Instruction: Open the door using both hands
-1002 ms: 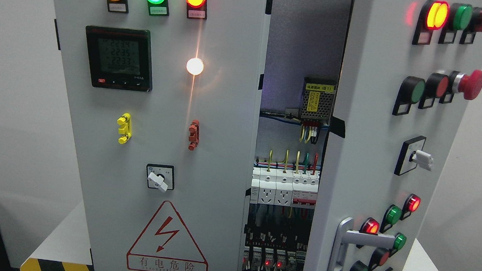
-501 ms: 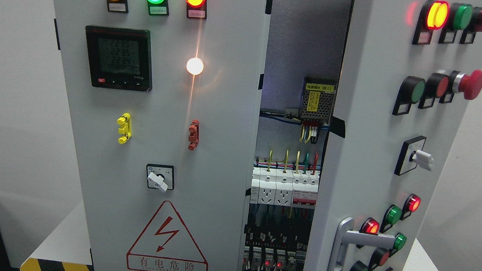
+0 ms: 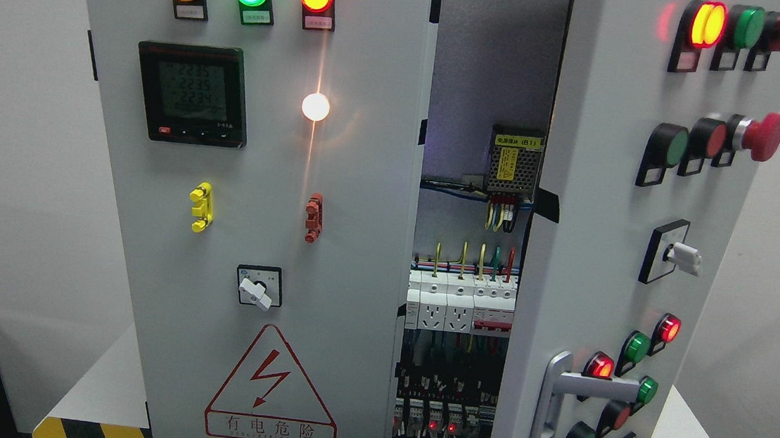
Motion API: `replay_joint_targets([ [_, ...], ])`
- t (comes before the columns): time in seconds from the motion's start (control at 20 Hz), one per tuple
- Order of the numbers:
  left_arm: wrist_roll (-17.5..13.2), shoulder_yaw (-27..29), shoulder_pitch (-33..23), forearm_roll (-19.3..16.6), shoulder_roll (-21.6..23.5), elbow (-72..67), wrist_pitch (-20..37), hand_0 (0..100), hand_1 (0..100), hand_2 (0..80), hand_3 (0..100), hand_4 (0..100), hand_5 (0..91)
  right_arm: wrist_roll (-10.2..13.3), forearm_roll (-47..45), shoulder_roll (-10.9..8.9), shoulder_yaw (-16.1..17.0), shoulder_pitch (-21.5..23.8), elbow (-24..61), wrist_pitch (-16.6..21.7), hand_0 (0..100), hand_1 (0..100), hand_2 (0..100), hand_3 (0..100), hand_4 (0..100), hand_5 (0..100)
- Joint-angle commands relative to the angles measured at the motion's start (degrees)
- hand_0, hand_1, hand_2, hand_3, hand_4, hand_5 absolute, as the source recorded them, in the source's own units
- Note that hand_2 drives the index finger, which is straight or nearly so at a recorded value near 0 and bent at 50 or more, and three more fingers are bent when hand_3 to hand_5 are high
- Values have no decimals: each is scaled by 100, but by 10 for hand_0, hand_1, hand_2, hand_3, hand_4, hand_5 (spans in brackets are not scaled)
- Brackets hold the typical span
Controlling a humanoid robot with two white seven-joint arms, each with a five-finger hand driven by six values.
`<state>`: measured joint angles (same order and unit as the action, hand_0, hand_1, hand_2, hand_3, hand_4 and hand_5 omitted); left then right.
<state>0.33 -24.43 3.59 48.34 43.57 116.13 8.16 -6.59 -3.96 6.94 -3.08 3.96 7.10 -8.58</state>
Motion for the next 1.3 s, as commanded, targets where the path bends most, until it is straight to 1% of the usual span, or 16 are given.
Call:
replay_joint_targets([
  [0.0,3,-386,1107,659,547,420,-25,0,0,0,0,0,0,0,0,0,0,0,2,-3,0,0,0,0,0,0],
  [0.15,3,-624,1608,729,539,420,-25,0,0,0,0,0,0,0,0,0,0,0,2,6,0,0,0,0,0,0],
  [0.35,3,-1124,2320,1273,556,411,-86,0,0,0,0,0,0,0,0,0,0,0,2,6,0,0,0,0,0,0],
  [0.55,3,-1450,3023,1538,617,393,-315,0,0,0,0,0,0,0,0,0,0,0,2,6,0,0,0,0,0,0],
  [0.7,3,-1994,3708,1766,644,358,-359,0,0,0,0,0,0,0,0,0,0,0,2,6,0,0,0,0,0,0],
  [0.85,3,-2346,4411,2161,627,244,-411,0,0,0,0,0,0,0,0,0,0,0,2,-3,0,0,0,0,0,0],
  [0.95,3,-2513,4772,2477,565,113,-508,0,0,0,0,0,0,0,0,0,0,0,2,-3,0,0,0,0,0,0],
  [1.1,3,-2698,5229,2733,408,-168,-535,0,0,0,0,0,0,0,0,0,0,0,2,-3,0,0,0,0,0,0],
  [1.25,3,-2944,5704,3049,153,-555,-535,0,0,0,0,0,0,0,0,0,0,0,2,6,0,0,0,0,0,0],
])
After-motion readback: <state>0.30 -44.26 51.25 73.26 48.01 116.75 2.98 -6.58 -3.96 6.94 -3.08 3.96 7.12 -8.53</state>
